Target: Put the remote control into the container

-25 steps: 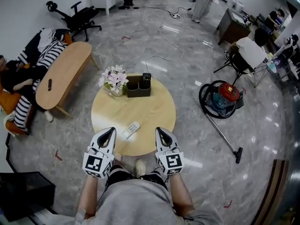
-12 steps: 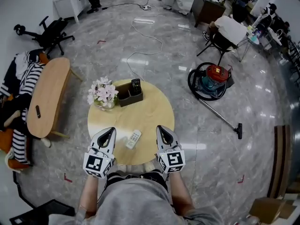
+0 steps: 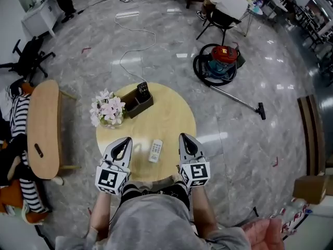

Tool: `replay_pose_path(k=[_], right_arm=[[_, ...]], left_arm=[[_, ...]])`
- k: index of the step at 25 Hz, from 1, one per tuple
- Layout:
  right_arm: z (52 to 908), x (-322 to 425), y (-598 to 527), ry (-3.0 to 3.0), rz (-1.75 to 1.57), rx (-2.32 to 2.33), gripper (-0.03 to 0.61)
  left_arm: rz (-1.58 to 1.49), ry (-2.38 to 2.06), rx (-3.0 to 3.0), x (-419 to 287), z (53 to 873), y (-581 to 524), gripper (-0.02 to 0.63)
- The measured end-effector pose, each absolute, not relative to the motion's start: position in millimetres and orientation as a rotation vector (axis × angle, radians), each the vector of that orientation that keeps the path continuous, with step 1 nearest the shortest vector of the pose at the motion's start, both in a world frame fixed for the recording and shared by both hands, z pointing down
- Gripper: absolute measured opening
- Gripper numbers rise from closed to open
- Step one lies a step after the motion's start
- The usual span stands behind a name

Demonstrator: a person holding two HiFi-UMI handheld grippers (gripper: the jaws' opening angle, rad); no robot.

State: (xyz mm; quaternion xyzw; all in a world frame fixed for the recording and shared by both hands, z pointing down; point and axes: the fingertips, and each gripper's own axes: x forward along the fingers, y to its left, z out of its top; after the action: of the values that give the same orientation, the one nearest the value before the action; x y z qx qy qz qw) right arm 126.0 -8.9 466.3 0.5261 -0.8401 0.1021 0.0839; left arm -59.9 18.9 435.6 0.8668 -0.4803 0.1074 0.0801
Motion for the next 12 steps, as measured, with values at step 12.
replay_pose_path(k=[12], right_arm=[[532, 100, 22, -2.357, 0.482, 1.631, 0.009]], left_arm=[[0.380, -1.226, 2.600, -67, 483, 27, 0.006]])
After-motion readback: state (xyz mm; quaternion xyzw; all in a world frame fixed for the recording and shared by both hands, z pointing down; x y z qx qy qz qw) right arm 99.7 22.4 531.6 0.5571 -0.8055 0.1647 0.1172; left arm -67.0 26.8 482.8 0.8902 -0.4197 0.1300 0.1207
